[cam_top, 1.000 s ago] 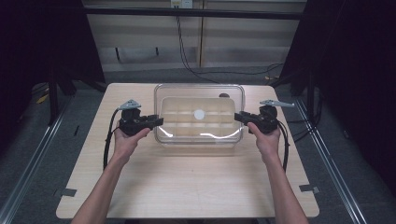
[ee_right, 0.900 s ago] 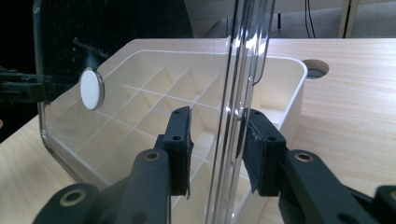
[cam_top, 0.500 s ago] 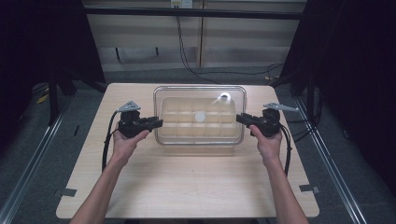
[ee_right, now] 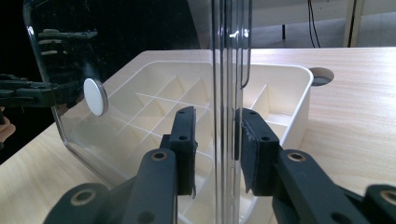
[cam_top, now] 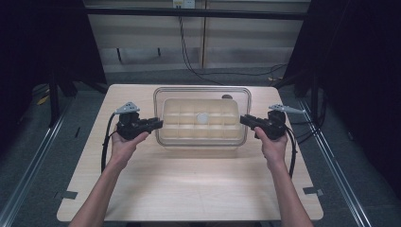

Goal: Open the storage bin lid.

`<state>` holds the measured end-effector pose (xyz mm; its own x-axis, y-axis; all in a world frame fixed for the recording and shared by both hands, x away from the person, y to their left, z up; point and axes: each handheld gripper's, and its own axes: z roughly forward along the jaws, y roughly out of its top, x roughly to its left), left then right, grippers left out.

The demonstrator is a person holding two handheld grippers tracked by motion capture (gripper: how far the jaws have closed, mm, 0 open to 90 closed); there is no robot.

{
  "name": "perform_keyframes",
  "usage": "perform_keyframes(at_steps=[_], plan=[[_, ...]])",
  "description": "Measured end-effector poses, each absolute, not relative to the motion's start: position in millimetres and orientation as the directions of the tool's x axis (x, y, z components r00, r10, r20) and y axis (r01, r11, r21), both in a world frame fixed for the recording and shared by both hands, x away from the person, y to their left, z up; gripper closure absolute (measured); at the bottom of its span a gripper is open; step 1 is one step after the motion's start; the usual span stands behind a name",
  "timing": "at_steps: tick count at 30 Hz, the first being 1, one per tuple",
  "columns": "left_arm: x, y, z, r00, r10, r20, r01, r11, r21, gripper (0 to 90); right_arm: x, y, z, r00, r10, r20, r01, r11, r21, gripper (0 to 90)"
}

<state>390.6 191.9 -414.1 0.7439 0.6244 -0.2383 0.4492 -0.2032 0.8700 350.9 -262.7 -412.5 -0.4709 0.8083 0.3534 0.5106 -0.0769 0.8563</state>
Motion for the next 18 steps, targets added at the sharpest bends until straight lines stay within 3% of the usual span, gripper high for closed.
perform_keyframes(at_steps=[18], plan=[[382.2,191.0,-404.6,0.756,0.616,-0.222,0.431,-0.214,0.877,72.7,341.3,-266.1,-398.1,-0.493,0.795,0.354,0.493,-0.080,0.866,69.8]])
